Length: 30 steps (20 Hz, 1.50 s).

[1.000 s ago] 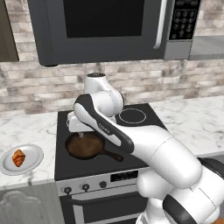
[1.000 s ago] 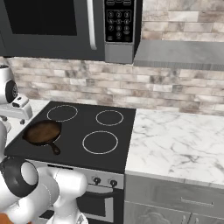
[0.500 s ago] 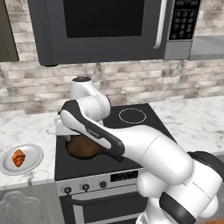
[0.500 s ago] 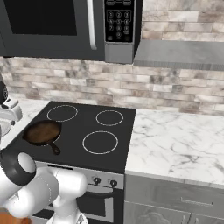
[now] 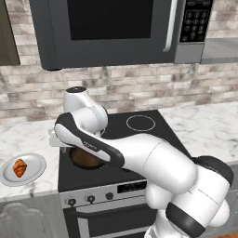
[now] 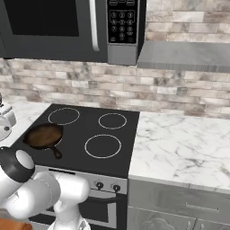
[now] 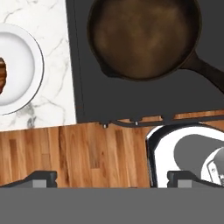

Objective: Pick the croissant and place it on the pan. Then turn on the stove to warm the croissant.

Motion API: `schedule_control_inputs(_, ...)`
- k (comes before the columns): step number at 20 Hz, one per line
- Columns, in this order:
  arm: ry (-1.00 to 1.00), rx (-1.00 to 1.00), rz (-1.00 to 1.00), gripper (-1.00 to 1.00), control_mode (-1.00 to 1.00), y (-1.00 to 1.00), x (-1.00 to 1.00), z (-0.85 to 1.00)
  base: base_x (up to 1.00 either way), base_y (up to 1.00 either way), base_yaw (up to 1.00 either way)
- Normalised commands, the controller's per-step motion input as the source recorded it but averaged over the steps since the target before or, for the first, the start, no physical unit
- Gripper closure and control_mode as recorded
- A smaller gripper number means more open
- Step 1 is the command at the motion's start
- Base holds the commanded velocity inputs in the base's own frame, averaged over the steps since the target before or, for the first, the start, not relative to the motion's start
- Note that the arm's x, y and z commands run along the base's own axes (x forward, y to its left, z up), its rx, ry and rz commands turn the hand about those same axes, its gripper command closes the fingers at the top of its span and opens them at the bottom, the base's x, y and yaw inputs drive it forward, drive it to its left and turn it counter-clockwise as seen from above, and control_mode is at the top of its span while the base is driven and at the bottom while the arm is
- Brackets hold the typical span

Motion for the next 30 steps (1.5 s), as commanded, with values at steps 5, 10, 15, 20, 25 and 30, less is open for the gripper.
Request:
schedule_control_inputs(5, 0.01, 0.0, 0.0, -1.0, -1.0, 0.35, 0.0, -0.14, 0.0, 0.0, 0.0)
schedule_control_inputs(10, 0.03, 0.0, 0.01, -1.0, -1.0, 0.35, 0.0, -0.09, 0.0, 0.0, 0.0)
schedule_control_inputs(15, 0.01, 0.0, 0.09, -1.0, -1.0, 0.32, 0.0, -0.04, 0.0, 0.0, 0.0)
schedule_control_inputs(20, 0.0, 0.0, 0.12, -1.0, -1.0, 0.33, 0.0, -0.08, 0.0, 0.0, 0.0)
schedule_control_inputs(25, 0.0, 0.0, 0.1, -1.0, -1.0, 0.3, 0.0, -0.15, 0.0, 0.0, 0.0)
schedule_control_inputs(30, 0.0, 0.0, 0.01, -1.0, -1.0, 0.2, 0.04, -0.16, 0.0, 0.0, 0.0)
